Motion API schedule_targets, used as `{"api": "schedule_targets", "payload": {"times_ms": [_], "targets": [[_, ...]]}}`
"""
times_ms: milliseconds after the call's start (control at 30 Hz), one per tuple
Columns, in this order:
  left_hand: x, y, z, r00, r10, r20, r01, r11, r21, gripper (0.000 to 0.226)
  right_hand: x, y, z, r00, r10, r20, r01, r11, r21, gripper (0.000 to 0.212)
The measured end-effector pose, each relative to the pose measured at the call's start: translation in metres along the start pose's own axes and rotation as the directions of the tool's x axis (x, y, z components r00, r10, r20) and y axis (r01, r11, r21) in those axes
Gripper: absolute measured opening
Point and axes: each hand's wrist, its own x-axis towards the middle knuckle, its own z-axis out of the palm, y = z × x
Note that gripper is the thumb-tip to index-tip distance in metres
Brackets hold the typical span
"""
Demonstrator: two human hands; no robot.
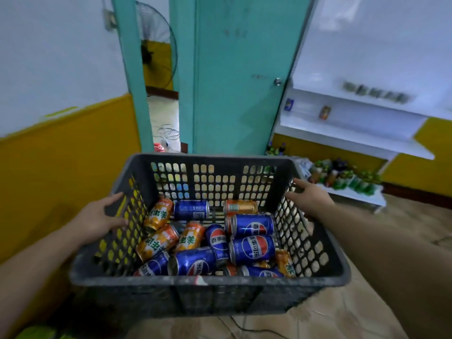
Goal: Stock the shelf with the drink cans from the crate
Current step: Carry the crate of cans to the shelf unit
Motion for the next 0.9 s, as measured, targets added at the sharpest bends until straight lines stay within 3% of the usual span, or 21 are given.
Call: {"api": "schedule_targets", "payload": {"times_ms": [367, 900], "targets": [[0.169, 0.088, 0.051, 0.918, 0.318, 0.238, -0.321, 0.947, -0.026, 0.076, 0.047, 0.038, -0.019, 0.929, 0.358, -0.09, -0.347, 0.93, 0.121, 0.067], [0.313, 0.247, 0.212, 0.796, 0.356, 0.489, -0.387, 0.921, -0.041, 0.071, 0.163, 0.151, -0.042, 0.792, 0.61, -0.02, -0.588, 0.772, 0.243, 0.061]]}}
